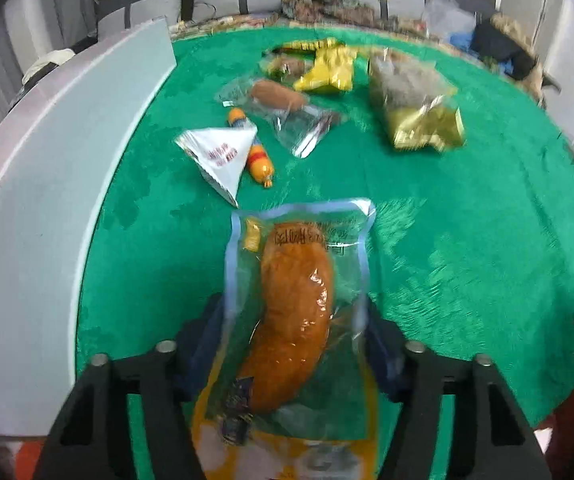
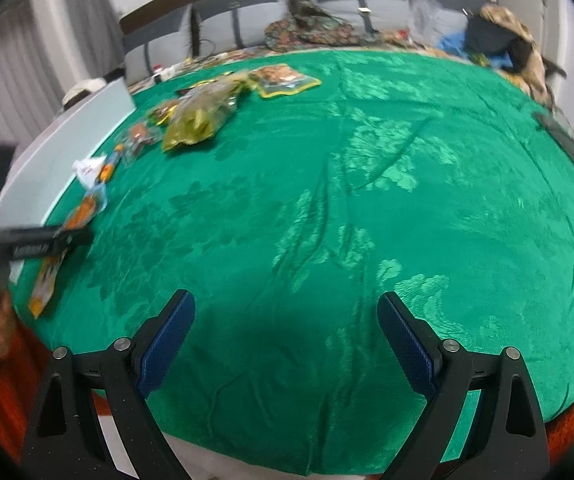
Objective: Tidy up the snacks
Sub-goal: 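Lift the orange sausage pack off the bed with the left tool, then grasp the brown-snack bag with the right tool while the left holds the sausage pack, then carry the sausage pack into the white box with the left tool while the right drops the snack bag there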
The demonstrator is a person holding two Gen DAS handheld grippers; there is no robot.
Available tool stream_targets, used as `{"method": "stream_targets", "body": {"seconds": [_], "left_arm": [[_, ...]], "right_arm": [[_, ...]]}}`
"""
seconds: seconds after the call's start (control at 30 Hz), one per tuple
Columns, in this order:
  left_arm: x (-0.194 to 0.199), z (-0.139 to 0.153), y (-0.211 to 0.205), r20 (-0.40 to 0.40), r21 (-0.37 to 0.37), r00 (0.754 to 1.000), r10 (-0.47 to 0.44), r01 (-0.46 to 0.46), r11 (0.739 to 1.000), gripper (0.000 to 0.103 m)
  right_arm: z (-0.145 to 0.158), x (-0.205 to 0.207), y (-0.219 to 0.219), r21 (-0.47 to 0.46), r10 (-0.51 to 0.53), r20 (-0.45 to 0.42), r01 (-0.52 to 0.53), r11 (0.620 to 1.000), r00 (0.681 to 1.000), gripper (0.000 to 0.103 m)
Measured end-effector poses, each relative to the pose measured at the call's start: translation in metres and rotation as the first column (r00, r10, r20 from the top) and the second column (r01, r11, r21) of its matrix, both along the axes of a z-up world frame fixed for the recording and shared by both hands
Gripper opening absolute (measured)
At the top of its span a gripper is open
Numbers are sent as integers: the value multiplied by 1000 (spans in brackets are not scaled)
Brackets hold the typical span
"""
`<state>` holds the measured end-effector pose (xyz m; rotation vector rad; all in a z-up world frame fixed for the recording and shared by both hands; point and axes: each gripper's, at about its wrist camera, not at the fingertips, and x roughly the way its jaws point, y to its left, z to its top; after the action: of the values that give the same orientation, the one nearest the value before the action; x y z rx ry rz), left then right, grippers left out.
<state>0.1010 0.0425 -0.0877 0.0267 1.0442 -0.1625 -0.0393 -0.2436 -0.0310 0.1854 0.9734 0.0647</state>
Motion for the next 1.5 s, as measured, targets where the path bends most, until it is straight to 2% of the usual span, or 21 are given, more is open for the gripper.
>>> {"method": "stream_targets", "body": {"seconds": [0.03, 0.13, 0.27, 0.33, 0.4, 0.5, 0.6, 0.7, 0.73, 0.97, 1.2, 1.3, 1.4, 1.5], "left_arm": [[-3, 5, 5, 21, -39, 1000, 10, -9, 999, 50], [-10, 7, 19, 47, -101, 998, 44, -40, 994, 49], [-17, 8, 20, 72, -80, 997, 28, -23, 997, 49], [-18, 9, 17, 81, -76, 996, 21, -15, 997, 49], [-19, 12, 21, 85, -103, 996, 26, -17, 994, 48], [-16, 14, 31, 94, -174, 995, 41, -24, 984, 48], [-18, 19, 33, 114, -188, 993, 39, -17, 982, 48], [-19, 23, 33, 132, -184, 990, 42, -17, 983, 48], [-19, 24, 33, 136, -181, 990, 45, -20, 983, 48], [-19, 26, 28, 138, -120, 989, 53, -36, 992, 48], [-25, 28, 23, 142, -66, 989, 38, -28, 997, 48], [-27, 28, 23, 138, -72, 990, 34, -24, 997, 48], [-28, 35, 27, 128, -132, 991, 44, -27, 991, 48], [-30, 57, 48, 108, -306, 990, 88, -51, 951, 48]], "right_arm": [[1, 7, -4, 25, -19, -17, 19, 1000, 1000, 95], [13, 44, -4, 106, -20, -34, 23, 994, 999, 95], [39, 127, 30, 167, 60, -53, -51, 985, 997, 95], [49, 169, 54, 132, 81, -56, -73, 989, 995, 95], [50, 207, 81, 70, 99, -76, -94, 993, 992, 95], [29, 258, 119, -59, 69, -190, -82, 995, 979, 95], [5, 278, 133, -140, 23, -280, -64, 988, 960, 95], [-4, 271, 126, -127, 24, -298, -65, 990, 954, 86], [0, 265, 122, -116, 26, -283, -61, 991, 959, 55], [28, 204, 79, 80, 81, -246, -63, 995, 966, 54], [32, 164, 65, 138, 101, -248, -68, 988, 964, 54], [31, 156, 61, 160, 98, -249, -59, 985, 963, 54], [31, 152, 60, 179, 104, -254, -59, 982, 961, 54], [39, 149, 64, 211, 115, -250, -62, 976, 961, 54]]}}
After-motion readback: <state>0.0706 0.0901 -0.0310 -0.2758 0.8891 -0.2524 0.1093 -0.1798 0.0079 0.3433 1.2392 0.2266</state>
